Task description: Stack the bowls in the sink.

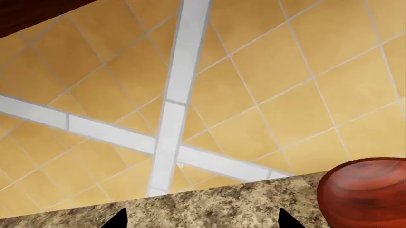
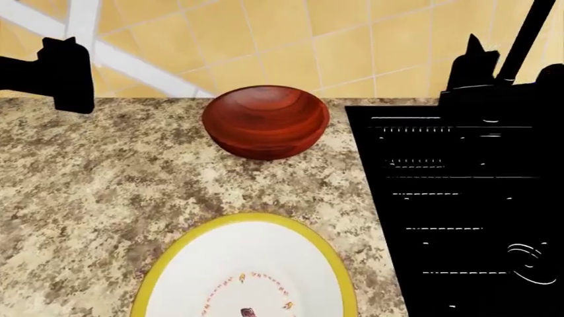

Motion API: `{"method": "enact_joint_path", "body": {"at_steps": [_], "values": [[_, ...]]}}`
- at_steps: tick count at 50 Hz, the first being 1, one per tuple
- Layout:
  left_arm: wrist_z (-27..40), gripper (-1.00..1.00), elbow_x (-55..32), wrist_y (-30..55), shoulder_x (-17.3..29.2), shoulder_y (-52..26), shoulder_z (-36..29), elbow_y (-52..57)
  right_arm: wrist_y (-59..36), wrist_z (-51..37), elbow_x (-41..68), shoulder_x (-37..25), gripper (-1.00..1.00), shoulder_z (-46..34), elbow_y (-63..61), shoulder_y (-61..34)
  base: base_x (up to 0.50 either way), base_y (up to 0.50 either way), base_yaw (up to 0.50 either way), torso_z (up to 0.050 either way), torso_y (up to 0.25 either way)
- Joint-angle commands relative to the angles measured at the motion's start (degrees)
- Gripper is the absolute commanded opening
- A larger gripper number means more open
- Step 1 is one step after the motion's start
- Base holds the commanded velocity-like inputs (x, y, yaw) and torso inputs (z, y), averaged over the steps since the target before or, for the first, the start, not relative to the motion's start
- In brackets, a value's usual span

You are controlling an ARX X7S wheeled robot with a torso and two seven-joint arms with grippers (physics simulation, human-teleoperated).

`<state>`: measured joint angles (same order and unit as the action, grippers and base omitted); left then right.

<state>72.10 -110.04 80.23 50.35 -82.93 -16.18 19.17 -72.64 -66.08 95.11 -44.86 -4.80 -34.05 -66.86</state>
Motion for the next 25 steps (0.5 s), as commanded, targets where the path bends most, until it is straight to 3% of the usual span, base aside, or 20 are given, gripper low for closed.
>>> {"method": "enact_joint_path", "body": {"at_steps": [1, 12, 25], "values": [[-0.18, 1.00, -0.50, -0.87, 0.77, -0.18, -0.60, 0.24, -0.11, -0.06, -0.56, 0.05, 1.00, -1.21, 0.17, -0.59, 0.00, 0.00, 0.00, 0.000, 0.000], [-0.06, 1.00, -1.23, -1.80, 1.41, -0.27, -1.15, 0.40, 0.24, -0.26, -1.35, 2.22, 1.00, -3.12, 1.22, -2.80, 0.00, 0.00, 0.00, 0.000, 0.000], [-0.58, 1.00, -1.86, -2.84, 2.45, 0.06, -1.11, 0.95, -5.14, -2.70, -1.65, 16.65, 1.00, -17.34, 22.67, -24.35, 0.00, 0.00, 0.00, 0.000, 0.000]]}}
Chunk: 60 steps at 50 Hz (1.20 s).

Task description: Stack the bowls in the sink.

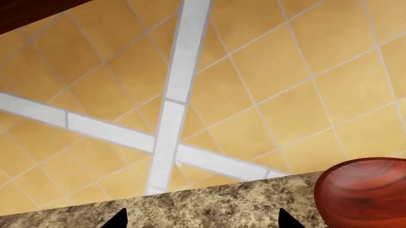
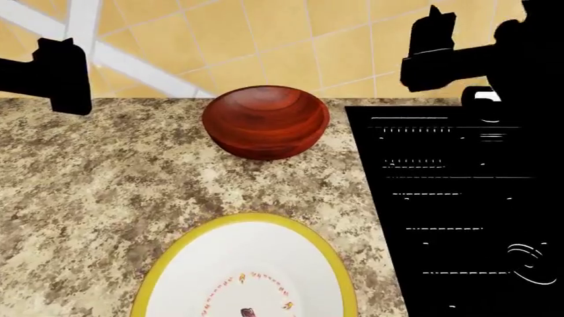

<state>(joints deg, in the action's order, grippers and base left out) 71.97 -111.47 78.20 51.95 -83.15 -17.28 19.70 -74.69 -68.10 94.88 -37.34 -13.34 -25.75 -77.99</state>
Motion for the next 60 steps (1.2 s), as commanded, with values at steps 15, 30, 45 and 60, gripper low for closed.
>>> {"method": "enact_joint_path", "body": {"at_steps": [15, 30, 45, 60], "values": [[-1.75, 1.00, 0.52, -1.28, 0.79, 0.12, -0.37, 0.67, 6.97, 15.25, -16.58, 20.78, 1.00, -15.44, 44.19, -19.82, 0.00, 0.00, 0.00, 0.000, 0.000], [-3.37, 1.00, 1.61, -2.02, 1.19, 1.05, -0.22, 1.11, 16.35, 25.22, -24.63, 25.84, 1.00, -19.71, 62.03, -17.45, 0.00, 0.00, 0.00, 0.000, 0.000], [-3.85, 1.00, 1.86, -2.68, 1.21, 1.12, -0.83, 1.40, 23.55, 32.73, -28.63, 28.84, 1.00, -22.23, 73.64, -13.00, 0.00, 0.00, 0.00, 0.000, 0.000], [-5.04, 1.00, 3.30, -3.29, 1.11, 2.35, -1.20, 1.99, 29.61, 42.14, -31.56, 33.66, 1.00, -25.07, 85.05, -9.32, 0.00, 0.00, 0.00, 0.000, 0.000]]}}
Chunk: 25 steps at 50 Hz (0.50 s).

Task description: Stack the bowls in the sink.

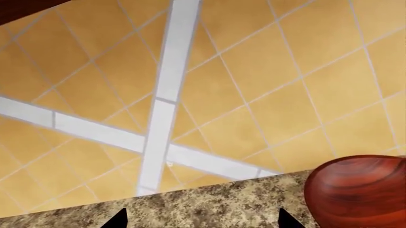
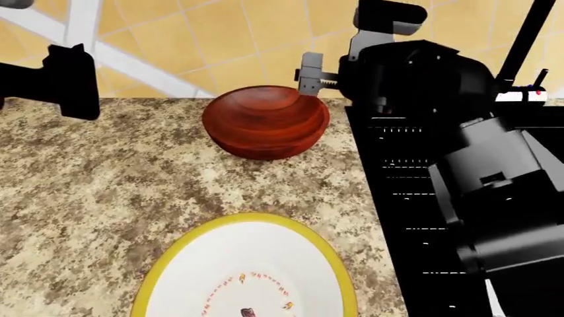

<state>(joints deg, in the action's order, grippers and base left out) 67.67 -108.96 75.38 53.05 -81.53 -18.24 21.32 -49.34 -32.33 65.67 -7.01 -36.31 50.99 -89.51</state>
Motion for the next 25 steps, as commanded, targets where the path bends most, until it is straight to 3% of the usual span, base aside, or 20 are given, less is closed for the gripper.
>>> {"method": "enact_joint_path", "body": {"at_steps": [1, 25], "values": [[-0.80, 1.00, 0.88, -0.51, 0.03, 0.80, -0.26, 0.40, 4.42, 6.67, -2.48, 3.52, 1.00, -2.26, 8.73, 2.21, 0.00, 0.00, 0.00, 0.000, 0.000], [-1.44, 1.00, 1.28, -1.42, 0.38, 1.18, -1.00, 0.76, 8.03, 13.23, -3.49, 6.81, 1.00, -6.25, 17.06, 3.13, 0.00, 0.00, 0.00, 0.000, 0.000]]}}
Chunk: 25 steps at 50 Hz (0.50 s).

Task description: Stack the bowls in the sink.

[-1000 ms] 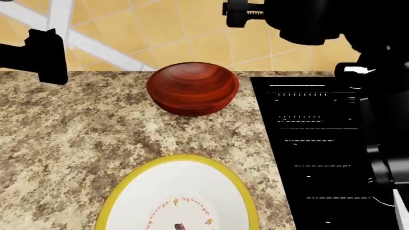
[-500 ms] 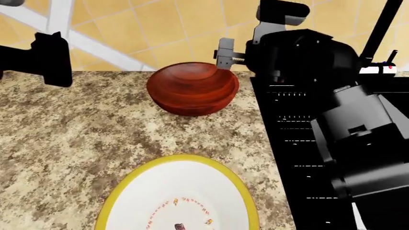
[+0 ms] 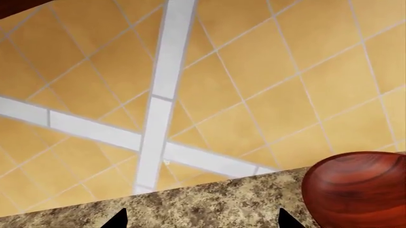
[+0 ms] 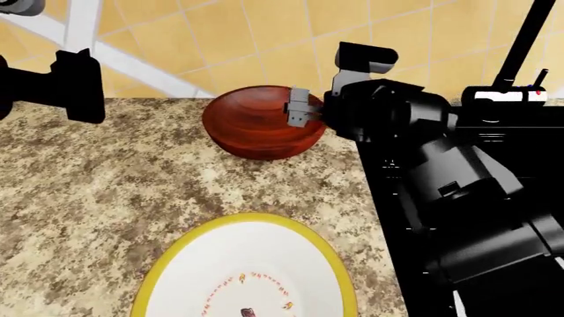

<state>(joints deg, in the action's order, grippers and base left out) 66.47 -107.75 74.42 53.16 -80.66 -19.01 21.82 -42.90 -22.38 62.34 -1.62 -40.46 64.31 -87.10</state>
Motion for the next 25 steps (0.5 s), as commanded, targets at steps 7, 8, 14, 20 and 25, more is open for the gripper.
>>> {"method": "enact_joint_path", "body": {"at_steps": [7, 8, 14, 20, 25], "values": [[-0.35, 1.00, 0.06, -0.70, 0.46, 0.49, -0.46, 0.46, 3.83, 4.25, 5.68, 1.58, 1.00, -8.19, 5.19, 1.47, 0.00, 0.00, 0.00, 0.000, 0.000], [-0.38, 1.00, 0.08, -0.74, 0.48, 0.51, -0.48, 0.48, 4.25, 4.28, 6.75, 1.58, 1.00, -9.26, 5.47, 1.46, 0.00, 0.00, 0.00, 0.000, 0.000], [-0.71, 1.00, 0.40, -0.97, 0.69, 0.53, -0.46, 0.47, 6.51, 4.63, 12.01, 1.58, 1.00, -14.28, 7.25, 1.69, 0.00, 0.00, 0.00, 0.000, 0.000], [-0.86, 1.00, 0.57, -1.18, 0.76, 0.45, -0.57, 0.47, 7.83, 5.75, 16.77, 1.59, 1.00, -18.44, 8.02, 2.17, 0.00, 0.00, 0.00, 0.000, 0.000], [-0.76, 1.00, 0.42, -1.39, 0.90, 0.29, -0.67, 0.54, 9.10, 7.17, 19.54, 1.57, -1.00, -22.68, 6.98, 2.07, 0.00, 0.00, 0.00, 0.000, 0.000]]}}
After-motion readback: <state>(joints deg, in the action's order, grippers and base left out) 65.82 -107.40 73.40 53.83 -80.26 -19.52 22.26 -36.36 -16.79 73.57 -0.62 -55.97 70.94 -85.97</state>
